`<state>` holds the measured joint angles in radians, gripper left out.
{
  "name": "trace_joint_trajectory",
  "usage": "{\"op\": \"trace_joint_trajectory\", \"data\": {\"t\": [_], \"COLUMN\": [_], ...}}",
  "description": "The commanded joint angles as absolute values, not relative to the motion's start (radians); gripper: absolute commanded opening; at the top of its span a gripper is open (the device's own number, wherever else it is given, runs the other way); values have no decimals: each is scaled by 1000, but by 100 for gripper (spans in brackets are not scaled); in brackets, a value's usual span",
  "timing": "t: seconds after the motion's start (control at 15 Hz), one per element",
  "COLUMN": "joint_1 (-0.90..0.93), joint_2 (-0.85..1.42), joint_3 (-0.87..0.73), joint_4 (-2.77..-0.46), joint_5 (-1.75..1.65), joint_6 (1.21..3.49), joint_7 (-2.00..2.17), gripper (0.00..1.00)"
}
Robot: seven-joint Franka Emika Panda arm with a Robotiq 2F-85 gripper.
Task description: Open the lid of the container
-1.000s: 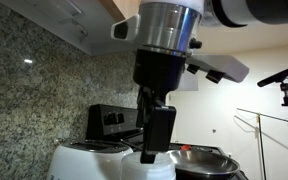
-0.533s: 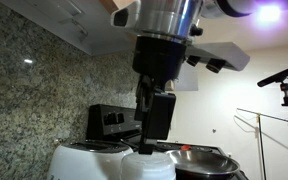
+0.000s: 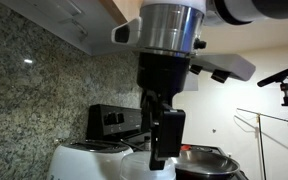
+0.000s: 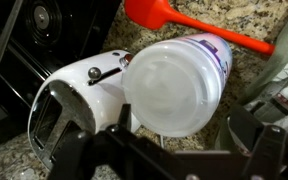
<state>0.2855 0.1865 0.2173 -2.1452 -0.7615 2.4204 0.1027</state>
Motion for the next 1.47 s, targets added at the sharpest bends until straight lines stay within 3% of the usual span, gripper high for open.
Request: {"op": "trace_joint_trajectory", "data": {"t": [0.0, 1.4], "joint_1": [284, 285], "joint_2": [203, 219], "joint_3": [211, 185], "joint_4": [-2125, -2074], "joint_5": [-750, -841], "joint_6": [2378, 2366], "joint_7": [79, 100], "gripper": [100, 100]}}
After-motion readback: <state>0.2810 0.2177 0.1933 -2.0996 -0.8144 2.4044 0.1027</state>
